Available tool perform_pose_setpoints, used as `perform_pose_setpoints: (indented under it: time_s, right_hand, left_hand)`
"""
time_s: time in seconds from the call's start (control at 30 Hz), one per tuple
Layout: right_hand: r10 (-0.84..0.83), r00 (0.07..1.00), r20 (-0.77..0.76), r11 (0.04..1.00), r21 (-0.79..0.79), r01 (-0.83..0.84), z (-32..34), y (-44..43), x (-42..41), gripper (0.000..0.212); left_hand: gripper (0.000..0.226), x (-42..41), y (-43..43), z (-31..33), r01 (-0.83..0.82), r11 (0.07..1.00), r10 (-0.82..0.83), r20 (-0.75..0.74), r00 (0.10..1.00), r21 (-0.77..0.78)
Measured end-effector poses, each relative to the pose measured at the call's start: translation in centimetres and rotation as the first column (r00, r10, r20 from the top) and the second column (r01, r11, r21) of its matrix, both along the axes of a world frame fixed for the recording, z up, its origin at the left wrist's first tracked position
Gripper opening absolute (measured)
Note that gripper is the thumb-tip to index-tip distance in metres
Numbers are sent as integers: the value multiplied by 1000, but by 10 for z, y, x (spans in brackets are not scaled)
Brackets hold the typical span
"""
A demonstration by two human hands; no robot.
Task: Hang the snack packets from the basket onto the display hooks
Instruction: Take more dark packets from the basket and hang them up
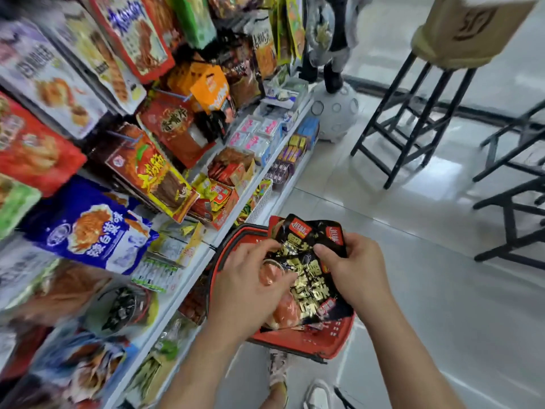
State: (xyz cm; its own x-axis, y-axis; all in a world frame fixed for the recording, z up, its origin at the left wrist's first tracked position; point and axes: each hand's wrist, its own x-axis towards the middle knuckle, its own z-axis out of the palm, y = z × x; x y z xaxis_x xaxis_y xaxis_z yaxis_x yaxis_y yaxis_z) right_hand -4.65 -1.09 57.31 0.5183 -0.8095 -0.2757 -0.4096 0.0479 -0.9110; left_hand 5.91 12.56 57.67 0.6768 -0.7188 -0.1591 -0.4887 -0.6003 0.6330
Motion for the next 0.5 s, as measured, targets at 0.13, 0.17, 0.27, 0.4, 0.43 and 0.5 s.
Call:
perform_pose_setpoints:
  time_s: [0.13,0.17,0.27,0.4,0.43,0.5]
  right_hand:
    - [13,996,90,1000,28,-15,70,32,-21,14]
    - [14,993,121,998,51,-21,85,41,-26,13]
    - [-5,975,222,986,164,-32,123,66,-39,12]
    - [60,946,317,963,232,-139,168,96,-47,14]
    - [93,938,335,957,230,-177,178,105,-46,19]
    - [156,916,369,934,246,-258,194,122,-44,22]
  left_hand:
    - [62,-29,16,72,2,982,-85,430,899,190]
    - [61,-37,21,85,6,984,-89,455,886,179]
    - [49,-55,45,111,56,998,-42,342,939,-29]
    - [39,-74,81,149,-106,944,147,111,983,-311]
    - [39,-77,91,159,-156,922,195,77,978,-355]
    - [41,-79,111,174,-232,886,265,29,964,-401]
